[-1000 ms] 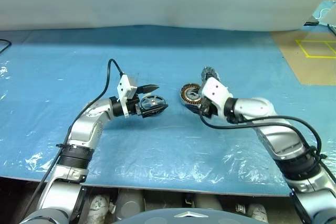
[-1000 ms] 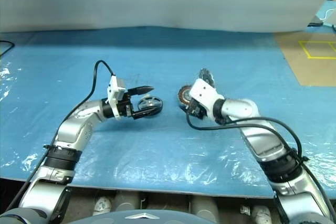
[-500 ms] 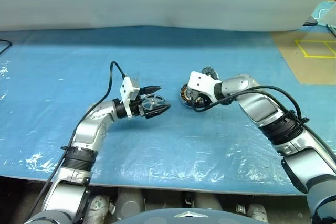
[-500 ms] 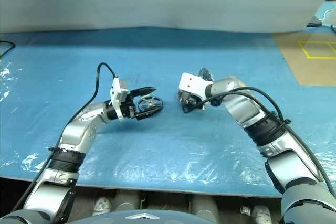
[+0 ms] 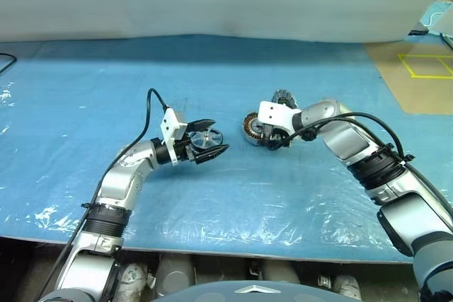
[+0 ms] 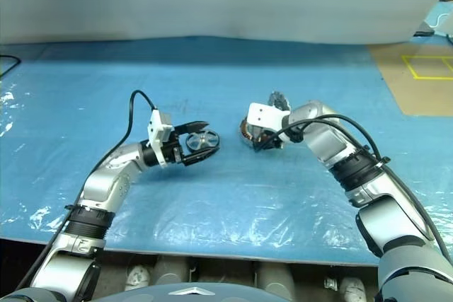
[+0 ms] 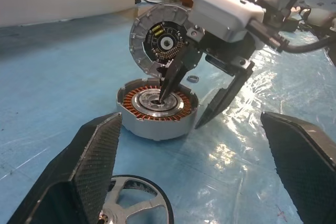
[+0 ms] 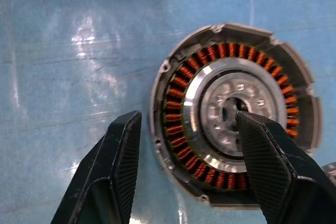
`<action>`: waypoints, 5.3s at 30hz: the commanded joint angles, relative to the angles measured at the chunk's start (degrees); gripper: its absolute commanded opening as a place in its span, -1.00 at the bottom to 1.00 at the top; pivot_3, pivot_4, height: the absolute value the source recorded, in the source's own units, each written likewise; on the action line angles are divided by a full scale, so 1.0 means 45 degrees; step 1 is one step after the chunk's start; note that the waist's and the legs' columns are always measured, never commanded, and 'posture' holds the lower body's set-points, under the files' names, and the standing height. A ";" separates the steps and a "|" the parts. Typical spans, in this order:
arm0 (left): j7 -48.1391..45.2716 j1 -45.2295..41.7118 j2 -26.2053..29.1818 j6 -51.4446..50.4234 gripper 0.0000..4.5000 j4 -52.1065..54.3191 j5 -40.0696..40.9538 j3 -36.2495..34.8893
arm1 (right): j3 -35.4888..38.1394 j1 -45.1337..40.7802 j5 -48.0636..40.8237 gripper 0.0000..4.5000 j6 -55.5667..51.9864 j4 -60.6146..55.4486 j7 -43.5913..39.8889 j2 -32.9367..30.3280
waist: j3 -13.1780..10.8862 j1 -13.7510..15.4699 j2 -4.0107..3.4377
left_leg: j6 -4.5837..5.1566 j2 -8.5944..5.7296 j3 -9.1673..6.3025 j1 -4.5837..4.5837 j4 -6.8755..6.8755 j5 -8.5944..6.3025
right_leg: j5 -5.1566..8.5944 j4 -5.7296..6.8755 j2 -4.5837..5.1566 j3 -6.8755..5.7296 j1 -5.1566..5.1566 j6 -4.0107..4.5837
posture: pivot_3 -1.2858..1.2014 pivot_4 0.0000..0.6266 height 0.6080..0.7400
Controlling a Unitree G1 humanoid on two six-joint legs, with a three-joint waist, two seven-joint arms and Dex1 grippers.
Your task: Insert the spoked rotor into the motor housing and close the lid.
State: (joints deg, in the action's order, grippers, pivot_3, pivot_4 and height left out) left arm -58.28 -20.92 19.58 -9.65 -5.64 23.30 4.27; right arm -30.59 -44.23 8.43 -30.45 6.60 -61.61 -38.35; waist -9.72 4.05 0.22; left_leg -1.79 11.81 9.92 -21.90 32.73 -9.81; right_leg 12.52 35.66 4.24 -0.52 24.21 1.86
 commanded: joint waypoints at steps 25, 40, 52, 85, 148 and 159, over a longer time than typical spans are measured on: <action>0.0063 -0.0115 -0.0506 0.0533 1.00 0.0107 -0.0258 0.0067 | -0.0402 0.2306 0.2076 -0.20 0.6469 -0.1712 -0.1362 -0.1780 | 0.0020 0.0077 0.0033 | 0.0049 -0.0003 0.0000 0.0055 -0.0012 -0.0031 | 0.0002 -0.0021 0.0007 0.0004 -0.0058 -0.0002 | 0.03 -0.52 1.00; 0.0082 -0.0098 -0.0410 0.0281 1.00 0.0230 -0.0214 0.0074 | -0.0484 0.2286 0.0560 -0.20 1.1215 -0.3178 -0.5391 -0.3249 | 0.0017 -0.0022 0.0033 | 0.0063 0.0003 0.0002 0.0031 -0.0037 -0.0030 | 0.0007 -0.0041 0.0004 -0.0003 -0.0031 0.0005 | 0.03 -0.52 1.00; 0.0503 0.0424 -0.0304 -0.0105 1.00 0.0977 -0.0133 0.0014 | -0.0642 0.1710 0.1344 -0.20 1.2215 -0.1767 -0.5516 -0.2642 | 0.0018 -0.0035 0.0037 | 0.0068 0.0005 0.0002 0.0039 -0.0024 -0.0030 | 0.0007 -0.0030 0.0004 -0.0002 -0.0034 0.0007 | 0.03 -0.52 1.00; 0.0206 0.0257 -0.0381 -0.0175 1.00 0.0746 0.0178 -0.0135 | 0.5366 0.4952 -0.4672 0.99 0.4429 -0.6346 -0.3356 -0.5588 | 0.0007 0.0023 0.0043 | 0.0078 -0.0002 0.0000 -0.0011 -0.0048 -0.0027 | 0.0008 -0.0060 0.0004 -0.0001 0.0004 0.0009 | 0.03 -0.52 1.00; -0.1453 -0.2005 0.0266 -0.1902 1.00 0.1782 -0.0201 0.1554 | 0.8105 0.7878 -0.3504 -0.34 0.2367 -0.0111 0.7859 0.2908 | 0.0014 0.0007 -0.0010 | 0.0019 -0.0012 0.0014 0.0060 -0.0129 -0.0001 | 0.0004 -0.0171 0.0010 -0.0023 -0.0090 0.0002 | 0.03 -0.52 1.00; -0.1186 -0.2075 0.0298 -0.2414 1.00 0.1735 0.0276 0.1222 | 0.7671 0.8024 -0.3302 -0.71 0.2497 -0.0232 0.7649 0.2685 | 0.0015 -0.0006 -0.0010 | 0.0018 -0.0010 0.0013 0.0068 -0.0138 -0.0001 | 0.0005 -0.0183 0.0008 -0.0024 -0.0097 0.0000 | 0.03 -0.52 1.00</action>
State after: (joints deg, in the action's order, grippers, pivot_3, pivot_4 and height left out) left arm -63.48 -29.56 20.54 -20.67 0.94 23.51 11.21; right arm 4.78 -9.85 -7.44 -17.87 4.95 -26.89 -25.62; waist -9.65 4.02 0.17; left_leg -1.71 11.76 9.98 -21.60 32.11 -9.81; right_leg 12.55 34.83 4.27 -0.63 23.77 1.86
